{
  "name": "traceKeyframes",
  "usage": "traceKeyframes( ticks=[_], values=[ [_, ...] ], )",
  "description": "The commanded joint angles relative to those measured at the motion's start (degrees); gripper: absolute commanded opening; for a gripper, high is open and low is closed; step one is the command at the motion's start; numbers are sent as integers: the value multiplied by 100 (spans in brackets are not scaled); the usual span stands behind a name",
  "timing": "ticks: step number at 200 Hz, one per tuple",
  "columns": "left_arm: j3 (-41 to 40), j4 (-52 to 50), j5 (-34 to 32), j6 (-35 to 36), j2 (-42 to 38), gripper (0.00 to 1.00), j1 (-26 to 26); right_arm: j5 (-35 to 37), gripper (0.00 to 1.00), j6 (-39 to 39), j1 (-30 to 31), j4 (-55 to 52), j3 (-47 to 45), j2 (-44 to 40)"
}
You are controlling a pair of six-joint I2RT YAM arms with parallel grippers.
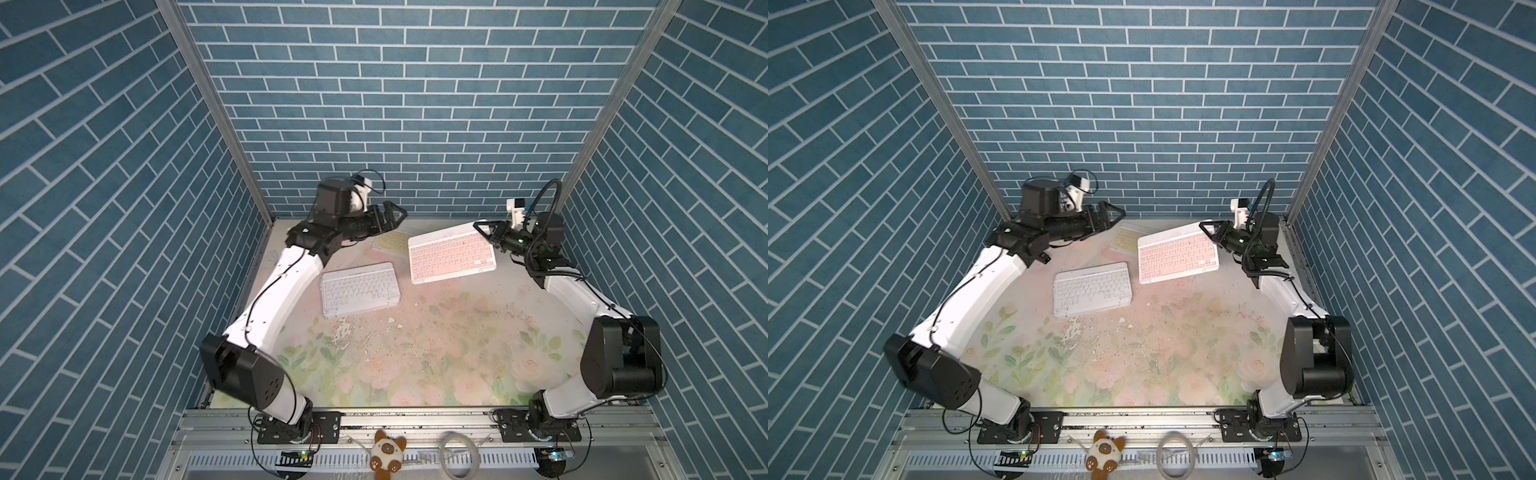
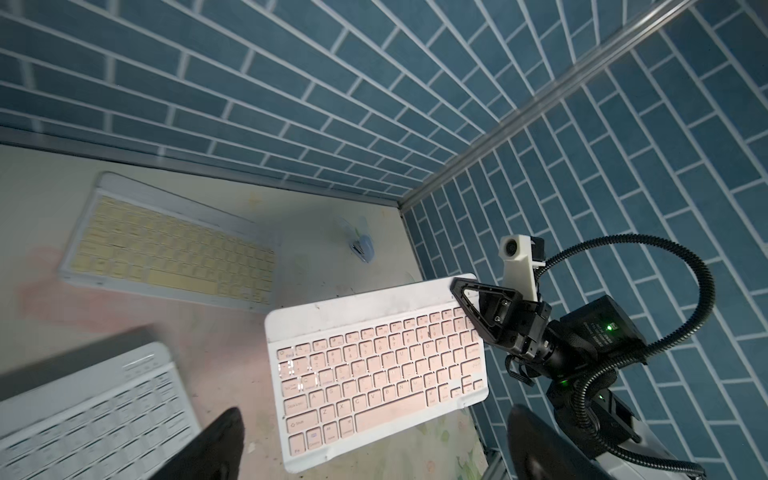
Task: Stack the numeric keypads
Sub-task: Pick up the numeric keypad from the center of the board, then place the numeric keypad at the numeric keypad.
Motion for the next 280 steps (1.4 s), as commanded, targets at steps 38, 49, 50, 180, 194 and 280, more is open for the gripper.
traceKeyframes(
  ticks=[38, 49, 50, 180, 194, 280],
  values=[
    [-1859, -334, 348, 200, -996, 100, 1120, -64, 0, 1398, 1181, 2017, 1023, 1710],
    [-2029, -315, 376, 212, -1106, 100, 1196, 8, 0, 1687, 1431, 2313, 1274, 2135],
    [-2045, -309, 372, 216, -1114, 100, 1204, 15, 0, 1700, 1451, 2350, 1295, 2171],
    [-2533, -224, 653, 439, -1132, 100, 1563, 1217, 0, 2795, 2611, 3341, 2680, 4670],
    [-2559, -184, 680, 428, -1101, 100, 1562, 1217, 0, 2788, 2655, 3314, 2704, 4729],
    [-2666, 72, 763, 362, -941, 100, 1562, 1152, 0, 2618, 2785, 3077, 2462, 4678]
  ],
)
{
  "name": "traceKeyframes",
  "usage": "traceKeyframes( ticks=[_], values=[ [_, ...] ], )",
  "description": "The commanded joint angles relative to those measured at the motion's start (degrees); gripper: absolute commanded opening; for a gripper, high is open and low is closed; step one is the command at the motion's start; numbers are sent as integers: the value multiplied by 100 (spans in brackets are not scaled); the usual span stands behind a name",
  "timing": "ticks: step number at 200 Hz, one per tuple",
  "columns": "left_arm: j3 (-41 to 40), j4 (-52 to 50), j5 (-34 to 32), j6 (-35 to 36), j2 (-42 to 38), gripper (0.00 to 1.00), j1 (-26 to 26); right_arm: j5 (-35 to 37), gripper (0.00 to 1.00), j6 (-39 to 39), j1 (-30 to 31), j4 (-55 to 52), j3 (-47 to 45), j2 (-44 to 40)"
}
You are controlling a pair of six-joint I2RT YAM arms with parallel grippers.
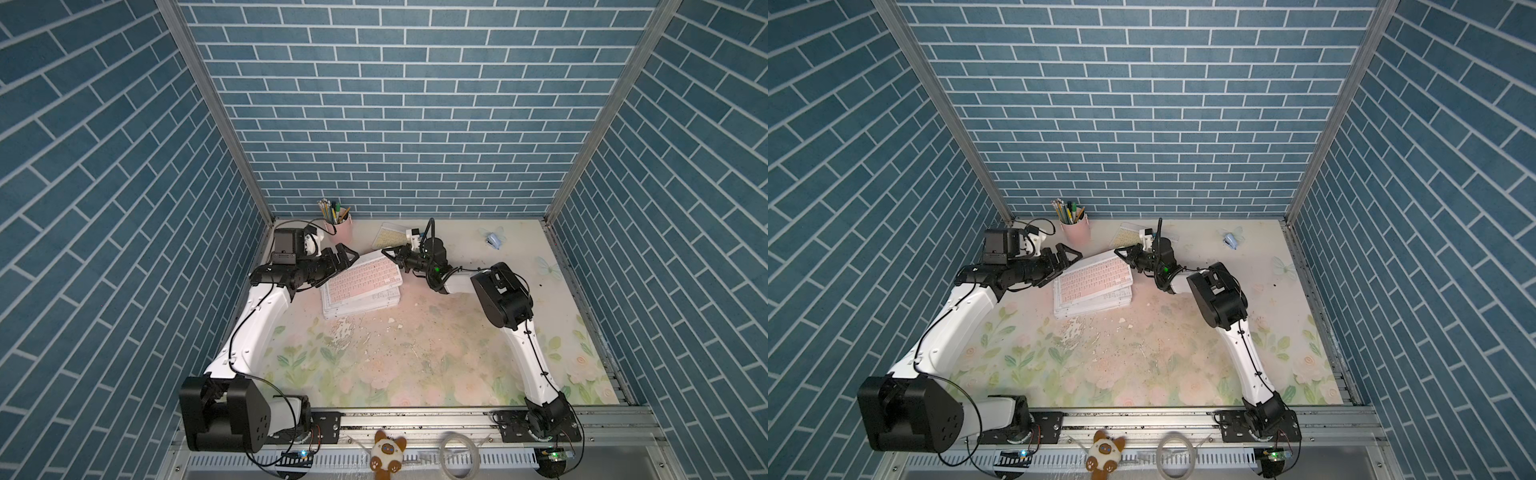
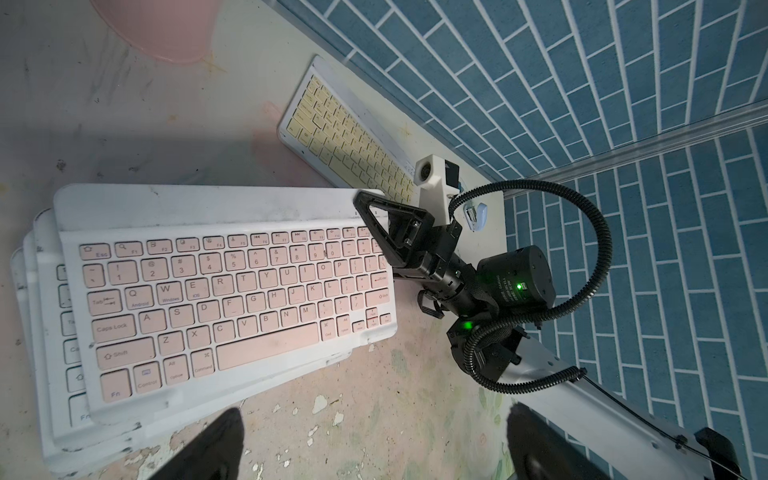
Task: Stack the numeric keypads
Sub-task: Place the numeric keypad at the numeric keypad.
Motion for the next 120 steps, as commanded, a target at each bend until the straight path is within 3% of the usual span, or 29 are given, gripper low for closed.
traceKeyframes(
  ticks=[1, 57, 120],
  values=[
    [-70, 159, 84, 55, 93, 100, 41, -38, 0, 216, 64, 250, 12, -46],
    [-70, 160, 62, 55, 100, 100, 39, 12, 1, 39, 158, -95, -105, -93],
    [-114, 204, 96, 27, 62, 99, 26, 164, 31, -314, 156, -505, -300, -261]
  ],
)
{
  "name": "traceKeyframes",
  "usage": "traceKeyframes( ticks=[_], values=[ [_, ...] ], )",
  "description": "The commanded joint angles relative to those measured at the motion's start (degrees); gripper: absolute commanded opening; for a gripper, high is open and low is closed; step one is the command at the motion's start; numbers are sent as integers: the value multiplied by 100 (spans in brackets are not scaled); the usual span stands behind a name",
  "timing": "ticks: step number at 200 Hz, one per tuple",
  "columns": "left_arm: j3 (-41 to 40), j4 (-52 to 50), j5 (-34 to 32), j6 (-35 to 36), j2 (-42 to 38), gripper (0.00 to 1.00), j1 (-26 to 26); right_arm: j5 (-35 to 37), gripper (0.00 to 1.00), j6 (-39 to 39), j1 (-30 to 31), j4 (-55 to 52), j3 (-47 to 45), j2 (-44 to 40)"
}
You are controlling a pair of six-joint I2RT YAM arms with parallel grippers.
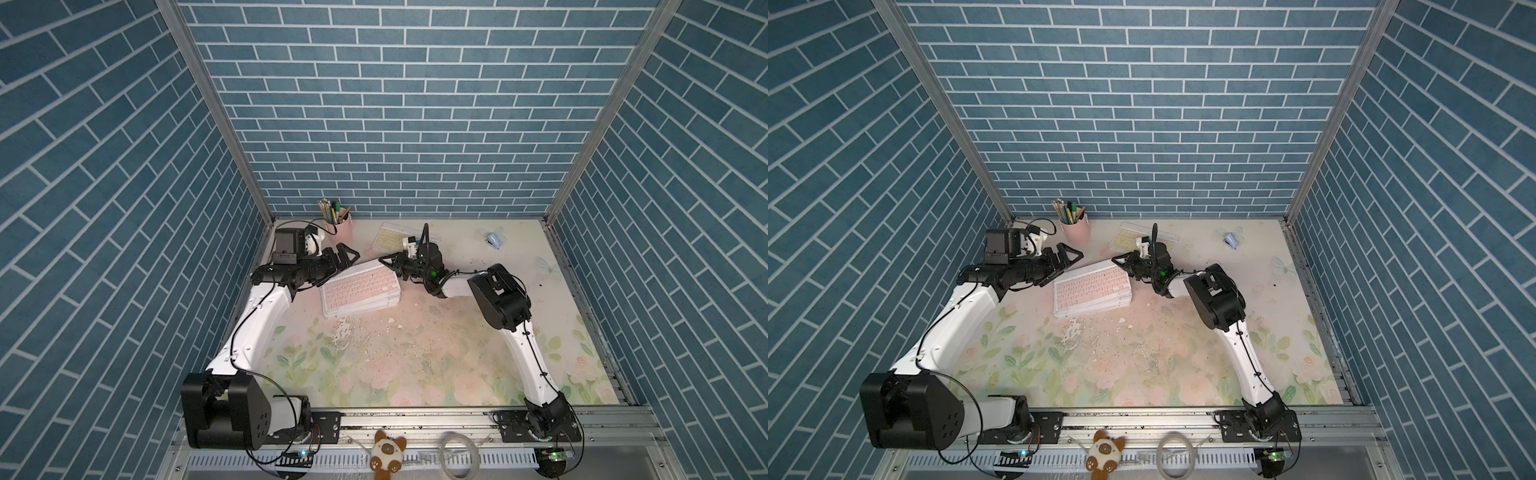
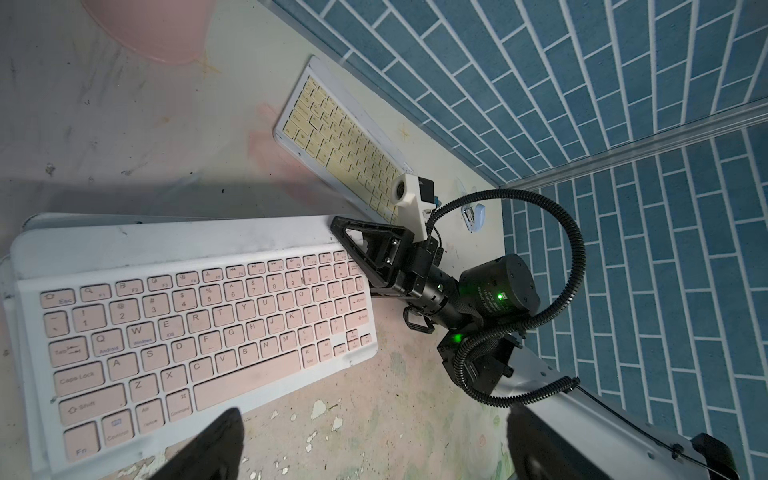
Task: Stack the numeric keypads
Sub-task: Place the numeric keypad at the numeric keypad.
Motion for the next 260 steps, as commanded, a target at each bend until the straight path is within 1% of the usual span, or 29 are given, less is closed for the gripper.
traceKeyframes(
  ticks=[1, 25, 36, 60, 72, 78, 91, 105, 115, 128, 131, 136, 140, 153, 157, 160, 170, 174, 180, 183, 197, 216, 224, 239, 260],
  values=[
    [-73, 49, 57, 36, -7, 99, 25, 102, 32, -271, 33, -132, -75, -265],
    [-108, 90, 84, 2, -16, 100, 8, 111, 34, -614, 18, -512, -85, -431],
    [-117, 101, 84, 3, -12, 100, -2, 74, 38, -791, 11, -730, -55, -506],
    [-113, 119, 92, -1, -24, 99, -29, 153, 45, -1495, -10, -1728, 67, -746],
    [-106, 110, 93, -2, -22, 100, -37, 189, 46, -1835, -17, -2282, 162, -856],
    [-99, 110, 84, 1, -24, 99, -44, 265, 47, -1989, -19, -2501, 181, -910],
    [-74, 102, 67, 2, -17, 100, -64, 398, 52, -2258, -49, -2931, 229, -996],
    [-34, 93, 65, 2, 15, 100, -97, 560, 54, -2625, -55, -3445, 362, -1064],
    [12, 78, 60, 31, 50, 99, -145, 633, 63, -2881, -52, -3775, 501, -1060],
    [81, 29, 44, 68, 125, 100, -210, 680, 66, -3152, -74, -4176, 748, -1004],
    [99, 17, 40, 80, 141, 100, -227, 695, 70, -3213, -73, -4251, 793, -1005],
    [130, -10, 20, 101, 162, 100, -264, 709, 72, -3298, -72, -4329, 846, -993],
    [152, -27, 2, 115, 184, 100, -288, 729, 77, -3354, -78, -4378, 889, -996],
    [261, -118, -76, 189, 268, 100, -376, 777, 80, -3545, -99, -4610, 1057, -982],
    [305, -144, -97, 215, 301, 100, -408, 791, 85, -3591, -110, -4676, 1093, -989],
    [333, -163, -112, 240, 334, 100, -426, 808, 87, -3614, -119, -4710, 1099, -1011],
    [490, -256, -189, 320, 485, 100, -473, 864, 89, -3661, -193, -4717, 1032, -1142],
    [564, -321, -218, 353, 568, 100, -484, 909, 95, -3675, -228, -4713, 977, -1254],
    [687, -413, -261, 418, 682, 100, -493, 993, 98, -3719, -295, -4731, 880, -1322],
    [762, -439, -279, 446, 739, 100, -497, 1044, 99, -3741, -327, -4759, 834, -1505],
    [1079, -572, -469, 580, 994, 100, -520, 1396, 99, -3867, -545, -5055, 666, -1878],
    [1672, -734, -806, 891, 1548, 100, -644, 1725, 99, -3905, -960, -5447, 555, -2144],
    [1987, -857, -956, 988, 1881, 100, -725, 1773, 99, -3871, -1161, -5576, 578, -2142],
    [2536, -940, -1089, 1034, 2566, 100, -828, 1571, 99, -3777, -1511, -5693, 728, -1942],
    [3293, -974, -1456, 1162, 3451, 99, -992, 1277, 99, -3636, -1811, -5486, 905, -1557]
  ],
)
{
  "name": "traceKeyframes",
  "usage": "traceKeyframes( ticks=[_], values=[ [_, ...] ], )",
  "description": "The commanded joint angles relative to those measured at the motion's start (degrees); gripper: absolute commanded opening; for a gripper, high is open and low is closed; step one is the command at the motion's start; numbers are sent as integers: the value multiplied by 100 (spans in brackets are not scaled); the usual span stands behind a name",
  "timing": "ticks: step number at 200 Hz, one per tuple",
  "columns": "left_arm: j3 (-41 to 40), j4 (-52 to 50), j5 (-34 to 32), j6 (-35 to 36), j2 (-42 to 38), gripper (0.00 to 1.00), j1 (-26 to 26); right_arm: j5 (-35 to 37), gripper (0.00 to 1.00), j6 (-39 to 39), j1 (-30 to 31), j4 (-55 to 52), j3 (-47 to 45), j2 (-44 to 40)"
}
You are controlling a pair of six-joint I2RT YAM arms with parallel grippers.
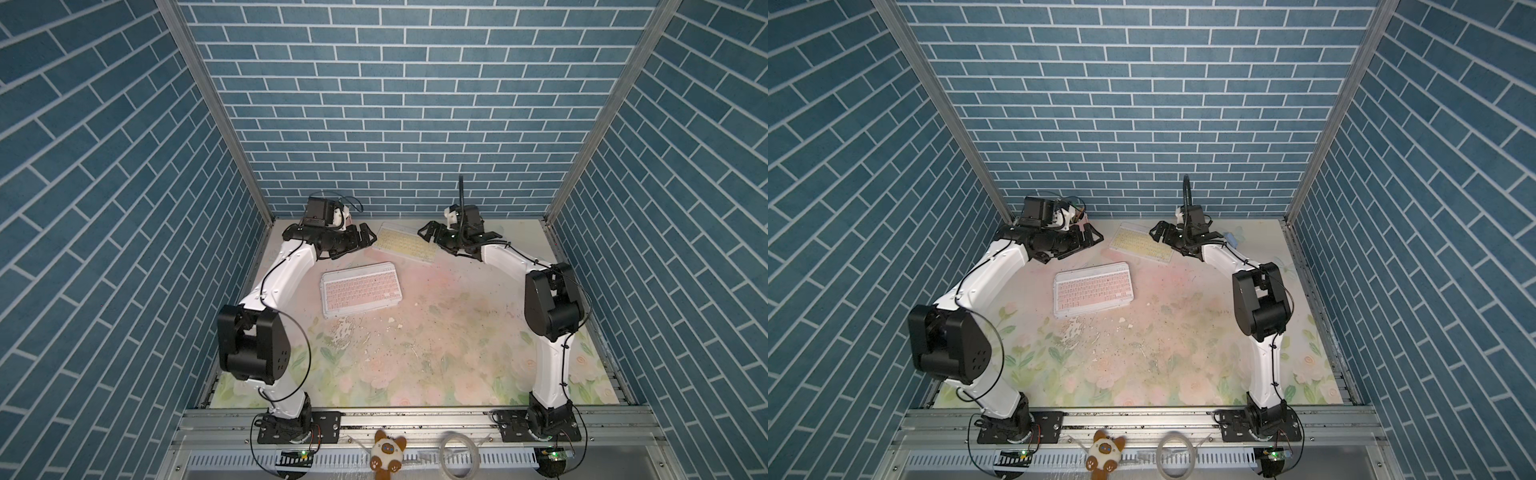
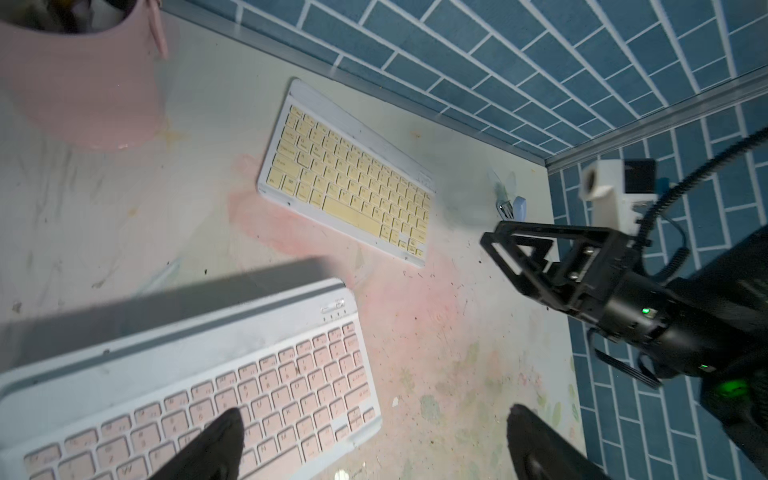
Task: Stack the numeric keypads
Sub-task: Place the numeric keypad at the numeric keypad, then pick up the numeric keypad from the center of the board.
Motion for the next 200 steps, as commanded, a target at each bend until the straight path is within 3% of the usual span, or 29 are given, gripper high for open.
traceKeyframes(
  ticks=[1, 53, 83, 128, 175, 200],
  values=[
    [651, -328, -557, 369, 898, 99, -196, -109, 99, -14, -277, -240, 128, 414],
    [2992, -1056, -980, 664, 3111, 100, -413, -361, 99, 33, -352, -28, 834, 1264],
    [4057, -1397, -1463, 770, 3978, 100, -413, -353, 99, 54, -362, -112, 1176, 1633],
    [6116, -1951, -1365, 701, 5437, 100, -387, -162, 99, 20, -370, -327, 1550, 1936],
    [6099, -1414, -1053, 298, 5828, 100, -325, -142, 99, 25, -393, -465, 1834, 2139],
    [6342, -1453, -569, 125, 6146, 100, -340, -166, 99, 81, -413, -431, 1765, 2143]
  ],
)
